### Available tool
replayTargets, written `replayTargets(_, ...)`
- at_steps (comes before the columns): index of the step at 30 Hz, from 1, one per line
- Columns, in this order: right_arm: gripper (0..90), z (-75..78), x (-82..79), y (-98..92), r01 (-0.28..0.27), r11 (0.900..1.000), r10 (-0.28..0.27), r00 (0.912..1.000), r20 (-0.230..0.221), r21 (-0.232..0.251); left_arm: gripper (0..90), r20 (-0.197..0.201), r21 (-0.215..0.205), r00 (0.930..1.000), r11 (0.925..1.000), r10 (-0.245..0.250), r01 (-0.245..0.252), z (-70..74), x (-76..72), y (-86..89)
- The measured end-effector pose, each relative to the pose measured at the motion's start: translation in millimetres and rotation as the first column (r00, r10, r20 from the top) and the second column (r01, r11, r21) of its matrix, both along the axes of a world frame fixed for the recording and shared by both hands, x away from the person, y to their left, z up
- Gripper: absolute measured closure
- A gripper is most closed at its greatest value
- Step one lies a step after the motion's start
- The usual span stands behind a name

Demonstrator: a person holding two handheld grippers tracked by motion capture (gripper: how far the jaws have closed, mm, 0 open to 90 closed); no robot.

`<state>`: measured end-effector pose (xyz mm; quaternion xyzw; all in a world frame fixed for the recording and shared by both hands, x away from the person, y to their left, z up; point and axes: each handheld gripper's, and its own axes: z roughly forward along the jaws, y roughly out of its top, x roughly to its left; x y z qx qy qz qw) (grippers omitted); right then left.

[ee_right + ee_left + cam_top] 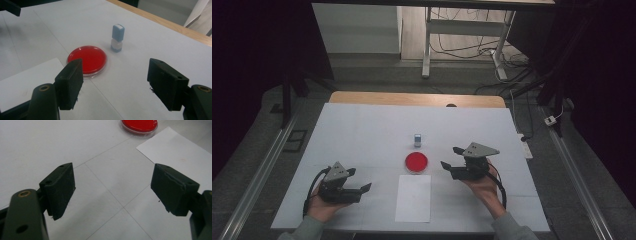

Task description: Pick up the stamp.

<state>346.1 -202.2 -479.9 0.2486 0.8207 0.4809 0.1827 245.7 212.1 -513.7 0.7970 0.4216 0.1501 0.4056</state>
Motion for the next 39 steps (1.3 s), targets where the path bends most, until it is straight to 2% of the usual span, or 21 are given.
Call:
replayTargets(24,30.5,0.9,19.3,39.2,-0.03,1.0,0.03,0.9995,0.005,-0.008,19.8,0.0,0.008,1.0,1.0,0.001,-0.001,-0.9,0.6,-0.9)
replayTargets(39,31.3,2.7,34.1,56.1,-0.038,0.999,0.038,0.9993,-0.001,0.013,19.8,-0.003,0.015,1.0,0.9999,0.002,-0.002,-2.2,1.2,-1.9)
